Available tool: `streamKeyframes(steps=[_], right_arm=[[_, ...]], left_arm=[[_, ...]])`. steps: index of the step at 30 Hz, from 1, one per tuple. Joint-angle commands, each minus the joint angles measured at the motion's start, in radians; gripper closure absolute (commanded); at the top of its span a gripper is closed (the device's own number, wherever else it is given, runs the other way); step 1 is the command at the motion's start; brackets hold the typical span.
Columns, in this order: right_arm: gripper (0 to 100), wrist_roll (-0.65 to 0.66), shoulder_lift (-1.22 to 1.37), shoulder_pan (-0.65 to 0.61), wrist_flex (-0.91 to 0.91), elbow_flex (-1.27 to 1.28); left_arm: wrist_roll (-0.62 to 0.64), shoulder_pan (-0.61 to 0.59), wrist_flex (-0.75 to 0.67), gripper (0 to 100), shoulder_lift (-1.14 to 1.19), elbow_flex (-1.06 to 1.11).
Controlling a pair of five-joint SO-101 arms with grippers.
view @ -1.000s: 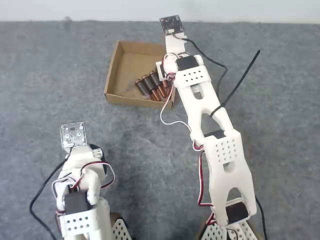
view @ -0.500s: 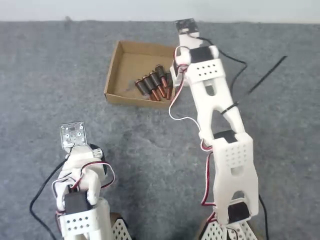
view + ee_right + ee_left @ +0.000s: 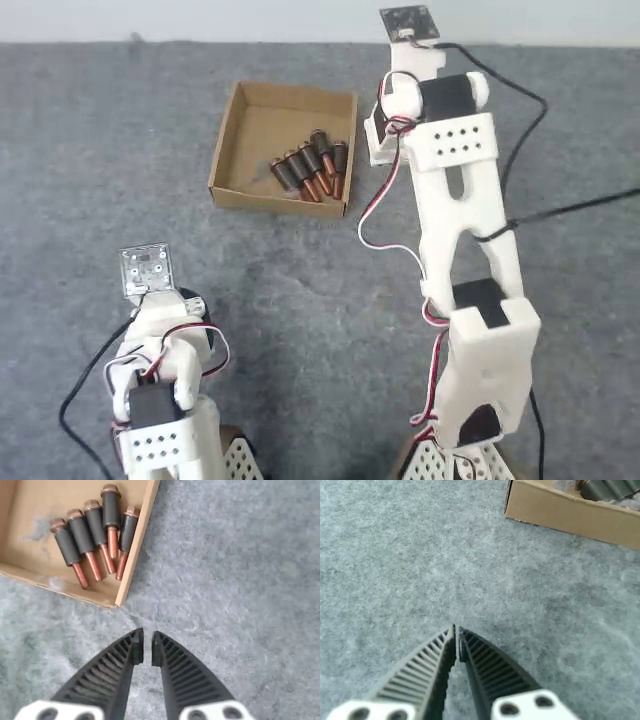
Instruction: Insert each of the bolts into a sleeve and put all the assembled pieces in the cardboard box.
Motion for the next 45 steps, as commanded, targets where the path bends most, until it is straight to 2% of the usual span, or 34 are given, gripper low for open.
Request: streamKeyframes(steps=[1,6,21,30,34,40,45], right_arm=[[99.5,-0.012,-0.128,0.005,0.039,-0.057],[99.5,-0.012,-0.26,-0.002,0.041,0.028],[99.4,-0.048,-0.868,-0.012,-0.058,0.7],[99.3,-0.043,-1.359,-0.012,-0.323,1.315],[99.3,0.035,-1.52,-0.002,-0.438,1.51],[99.3,0.068,-1.601,0.073,-0.59,1.765],[99.3,0.12,-1.607,0.082,-0.757,2.013]], left_arm=[[-0.006,-0.005,0.003,99,0.005,-0.005],[-0.006,-0.005,0.005,99,0.005,-0.005],[-0.006,-0.006,0.005,99,0.002,-0.005],[-0.003,-0.005,0.006,99,0.002,-0.005],[-0.003,-0.005,0.006,99,0.002,-0.005],[-0.003,-0.005,0.006,99,0.002,-0.005],[-0.003,-0.005,0.006,99,0.002,-0.005]])
